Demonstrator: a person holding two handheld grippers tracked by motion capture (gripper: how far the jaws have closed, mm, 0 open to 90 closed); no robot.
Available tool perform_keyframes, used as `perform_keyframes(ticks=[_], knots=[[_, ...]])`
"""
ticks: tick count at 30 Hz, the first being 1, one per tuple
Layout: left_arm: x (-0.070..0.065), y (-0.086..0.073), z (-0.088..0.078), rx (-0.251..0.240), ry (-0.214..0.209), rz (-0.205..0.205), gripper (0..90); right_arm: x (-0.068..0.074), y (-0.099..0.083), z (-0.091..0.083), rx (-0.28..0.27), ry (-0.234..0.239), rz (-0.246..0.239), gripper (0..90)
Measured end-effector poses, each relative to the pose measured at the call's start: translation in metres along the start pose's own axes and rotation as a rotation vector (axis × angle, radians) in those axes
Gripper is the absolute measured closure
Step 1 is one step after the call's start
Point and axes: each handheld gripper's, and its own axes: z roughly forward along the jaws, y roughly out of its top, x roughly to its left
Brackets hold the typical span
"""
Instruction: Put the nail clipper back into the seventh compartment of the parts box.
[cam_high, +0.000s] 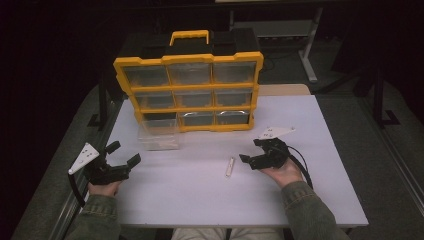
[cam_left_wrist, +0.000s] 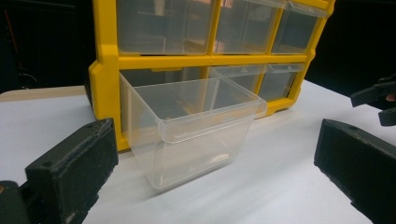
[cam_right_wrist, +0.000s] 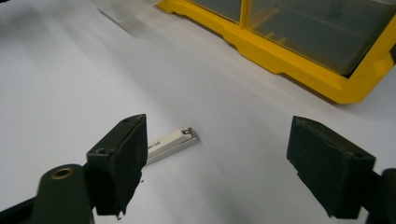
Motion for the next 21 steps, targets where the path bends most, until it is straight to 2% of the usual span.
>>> perform_keyframes(ticks=[6, 8, 11, 18, 19, 20, 21], knots=[[0.0, 0.0, 0.0, -0.001, 0.0, -0.002, 0.0, 0.0, 0.0, 0.006, 0.023, 0.01, 0.01, 28.8], [0.0, 0.0, 0.0, -0.002, -0.001, -0.006, 0.0, -0.001, -0.001, 0.008, 0.04, 0.028, 0.008, 35.2], [0.0, 0.0, 0.0, -0.004, -0.002, -0.008, 0.0, -0.001, -0.001, 0.009, 0.052, 0.037, 0.006, 37.1], [0.0, 0.0, 0.0, -0.001, -0.004, -0.005, 0.0, 0.003, -0.002, 0.019, 0.094, 0.054, -0.014, 55.6], [0.0, 0.0, 0.0, -0.001, -0.005, -0.005, 0.0, 0.004, -0.002, 0.021, 0.102, 0.051, -0.01, 60.7], [0.0, 0.0, 0.0, -0.001, -0.004, -0.005, 0.0, 0.004, -0.002, 0.021, 0.102, 0.051, -0.01, 60.7], [0.0, 0.0, 0.0, -0.001, -0.005, -0.005, 0.0, 0.004, -0.002, 0.024, 0.113, 0.042, -0.008, 64.6]])
